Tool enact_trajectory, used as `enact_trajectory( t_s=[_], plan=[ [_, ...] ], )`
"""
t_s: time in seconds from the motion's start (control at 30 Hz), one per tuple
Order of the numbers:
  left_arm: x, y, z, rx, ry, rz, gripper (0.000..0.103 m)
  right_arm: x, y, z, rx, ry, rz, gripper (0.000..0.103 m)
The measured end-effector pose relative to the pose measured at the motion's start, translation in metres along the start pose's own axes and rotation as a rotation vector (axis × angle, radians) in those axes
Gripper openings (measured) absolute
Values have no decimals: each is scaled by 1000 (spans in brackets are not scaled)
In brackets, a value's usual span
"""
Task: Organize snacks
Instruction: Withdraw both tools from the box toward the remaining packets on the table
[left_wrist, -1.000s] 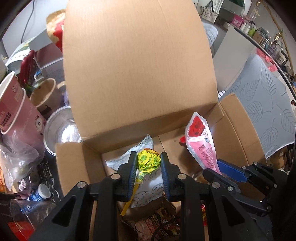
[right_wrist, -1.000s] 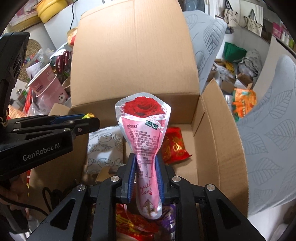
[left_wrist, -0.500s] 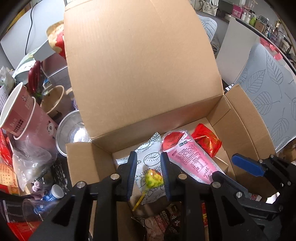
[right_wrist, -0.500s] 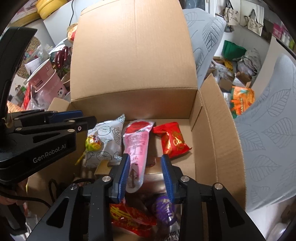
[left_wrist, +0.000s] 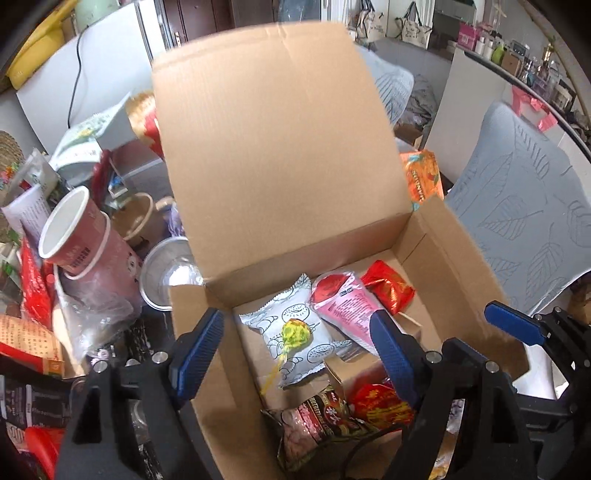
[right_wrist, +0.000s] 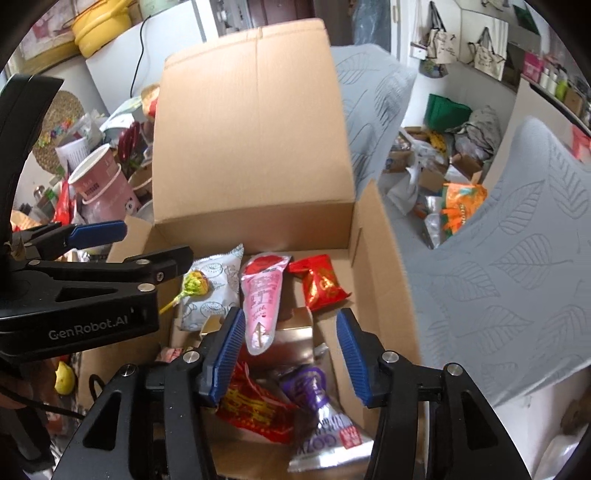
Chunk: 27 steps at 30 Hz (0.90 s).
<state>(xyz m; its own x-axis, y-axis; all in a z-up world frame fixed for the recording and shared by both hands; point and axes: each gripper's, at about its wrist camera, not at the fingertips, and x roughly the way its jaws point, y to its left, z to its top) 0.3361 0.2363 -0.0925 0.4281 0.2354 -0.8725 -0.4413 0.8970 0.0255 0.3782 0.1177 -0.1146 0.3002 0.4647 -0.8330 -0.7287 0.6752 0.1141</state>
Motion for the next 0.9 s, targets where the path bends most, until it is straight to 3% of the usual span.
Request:
enact_trajectory(
  t_s=[0.5, 0.9],
  plan=[
    [-119, -5, -6, -5, -179, -28, 81, -101, 16, -1, -20, -159, -20, 51],
    [-197, -21, -40, 58, -259, -81, 81, -175, 28, -41, 25, -228, -42, 56]
  ],
)
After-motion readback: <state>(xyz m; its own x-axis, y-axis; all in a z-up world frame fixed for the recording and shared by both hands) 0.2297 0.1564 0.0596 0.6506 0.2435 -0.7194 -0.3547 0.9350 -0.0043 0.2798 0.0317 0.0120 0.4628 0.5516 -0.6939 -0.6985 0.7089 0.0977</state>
